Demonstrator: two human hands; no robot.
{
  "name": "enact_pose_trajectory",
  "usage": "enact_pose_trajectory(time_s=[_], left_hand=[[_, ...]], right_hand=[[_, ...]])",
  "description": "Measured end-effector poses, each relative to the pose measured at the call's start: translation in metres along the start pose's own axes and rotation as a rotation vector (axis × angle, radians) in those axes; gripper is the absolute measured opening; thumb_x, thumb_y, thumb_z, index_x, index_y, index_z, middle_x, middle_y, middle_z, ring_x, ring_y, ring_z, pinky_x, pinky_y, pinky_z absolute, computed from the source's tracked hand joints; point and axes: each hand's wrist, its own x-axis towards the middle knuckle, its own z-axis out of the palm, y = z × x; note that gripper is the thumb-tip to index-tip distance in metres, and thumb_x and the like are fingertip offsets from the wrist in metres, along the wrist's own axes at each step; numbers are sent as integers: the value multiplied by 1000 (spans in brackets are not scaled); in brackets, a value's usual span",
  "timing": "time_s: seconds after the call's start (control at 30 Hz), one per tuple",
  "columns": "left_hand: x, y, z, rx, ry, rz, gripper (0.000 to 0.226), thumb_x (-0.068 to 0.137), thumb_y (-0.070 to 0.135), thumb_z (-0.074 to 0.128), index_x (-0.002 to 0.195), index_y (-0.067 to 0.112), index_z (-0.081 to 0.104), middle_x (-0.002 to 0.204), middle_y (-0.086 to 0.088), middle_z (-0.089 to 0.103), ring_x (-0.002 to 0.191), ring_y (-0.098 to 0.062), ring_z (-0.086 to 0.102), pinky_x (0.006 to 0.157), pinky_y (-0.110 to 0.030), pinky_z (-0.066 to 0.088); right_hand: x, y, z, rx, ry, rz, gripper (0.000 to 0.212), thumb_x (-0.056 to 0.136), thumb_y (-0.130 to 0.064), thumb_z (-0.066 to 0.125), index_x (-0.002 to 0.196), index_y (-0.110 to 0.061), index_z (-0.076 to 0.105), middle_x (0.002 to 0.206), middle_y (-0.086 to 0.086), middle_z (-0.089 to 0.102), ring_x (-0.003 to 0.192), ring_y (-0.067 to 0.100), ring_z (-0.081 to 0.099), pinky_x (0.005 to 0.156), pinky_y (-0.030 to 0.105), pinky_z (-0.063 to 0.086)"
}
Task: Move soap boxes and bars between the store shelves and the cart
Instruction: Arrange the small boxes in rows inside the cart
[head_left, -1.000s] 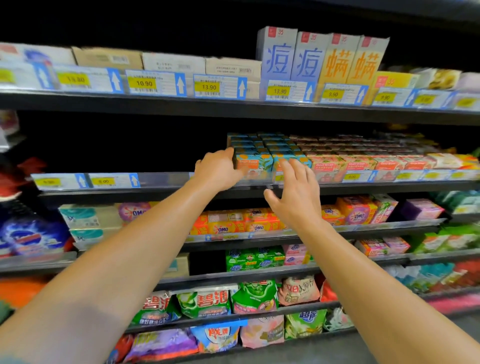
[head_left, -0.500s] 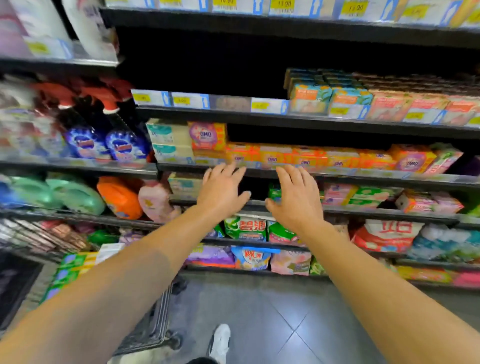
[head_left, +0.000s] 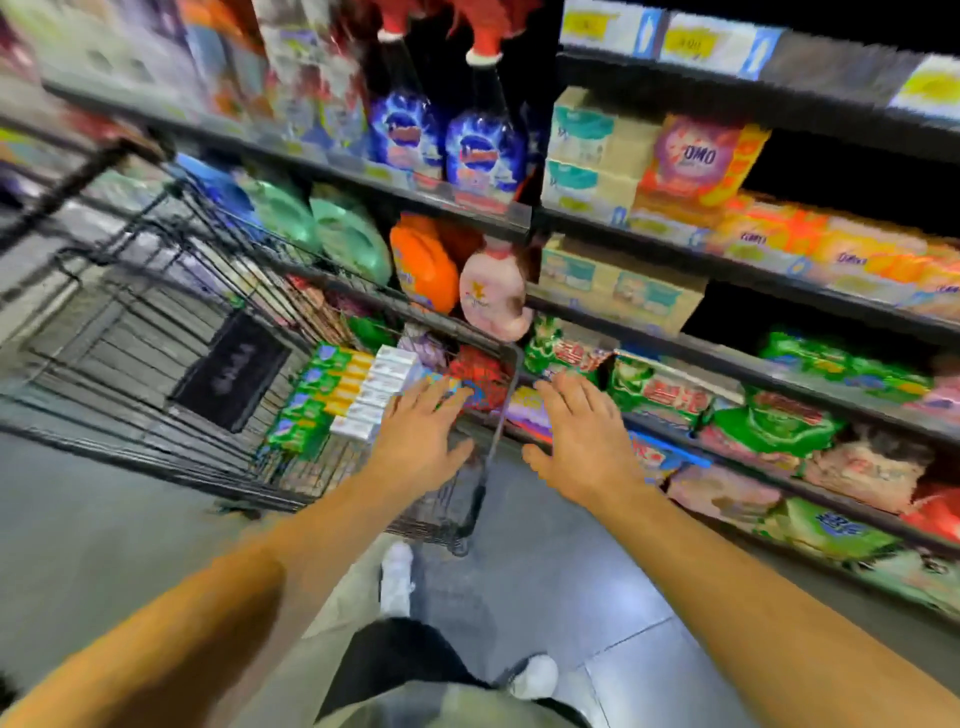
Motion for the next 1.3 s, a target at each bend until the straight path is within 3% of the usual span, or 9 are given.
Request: enact_pose_trajectory(time_s=[0.13, 0.23, 0.43, 0.63, 0.8, 0.9, 1.03, 1.17, 1.3], left_hand=[[0, -78, 17, -59, -32, -82, 73, 82, 60, 42, 143, 22, 48, 148, -10, 46, 135, -36, 41, 109, -49, 36], [9, -134, 29, -127, -79, -113, 76, 77, 61, 36, 136, 17, 57, 141, -12, 54, 128, -39, 48, 104, -53, 42], [38, -227, 62, -168, -215, -131, 76, 82, 62, 43, 142, 16, 49, 147, -14, 46, 135, -39, 41, 112, -54, 33], [61, -276, 101, -197, -323, -153, 67, 87, 48, 62, 142, 14, 47, 152, -13, 38, 136, -40, 38, 109, -51, 35], [81, -306, 147, -239, -454, -130, 75, 78, 66, 48, 134, 15, 52, 139, -18, 48, 115, -45, 51, 87, -54, 51], [95, -317, 174, -287, -498, -166, 75, 79, 51, 71, 141, 19, 44, 150, -15, 36, 129, -40, 42, 102, -47, 41], [105, -330, 209, -290, -489, -172, 90, 75, 41, 79, 149, 20, 33, 156, -13, 26, 132, -44, 40, 101, -51, 41], [110, -333, 231, -350, -285, -124, 71, 69, 28, 84, 132, 12, 54, 136, -14, 48, 116, -37, 51, 88, -47, 53], [115, -334, 246, -377, -279, -130, 65, 65, 20, 87, 122, 10, 56, 123, -16, 53, 108, -39, 54, 81, -50, 54]], right_hand=[[45, -40, 39, 16, -98, -23, 80, 91, -46, 61, 155, -17, 24, 161, 6, 22, 149, 30, 15, 122, 44, 13], [85, -67, 66, 30, -162, 13, 79, 92, -47, 58, 156, -18, 22, 161, 3, 21, 148, 27, 15, 122, 41, 13], [155, -104, 128, 66, -252, 95, 80, 90, -47, 63, 154, -16, 27, 158, 6, 28, 146, 29, 22, 121, 40, 18], [200, -114, 188, 144, -356, 182, 81, 89, -44, 68, 153, -12, 30, 157, 12, 30, 144, 34, 26, 119, 45, 22], [236, -100, 231, 181, -357, 291, 79, 86, -39, 73, 149, -8, 38, 150, 16, 36, 138, 36, 33, 115, 40, 26], [256, -90, 261, 165, -385, 308, 81, 85, -37, 75, 148, -4, 36, 149, 20, 37, 137, 38, 34, 115, 41, 27], [283, -81, 299, 136, -394, 300, 81, 81, -37, 73, 146, -2, 39, 147, 20, 39, 132, 40, 38, 110, 41, 30], [307, -76, 328, 67, -353, 245, 76, 81, -30, 73, 145, -8, 39, 150, 13, 35, 134, 38, 32, 111, 42, 28], [324, -73, 354, -5, -323, 284, 73, 81, -30, 71, 143, -11, 39, 148, 13, 36, 131, 40, 33, 111, 46, 30]])
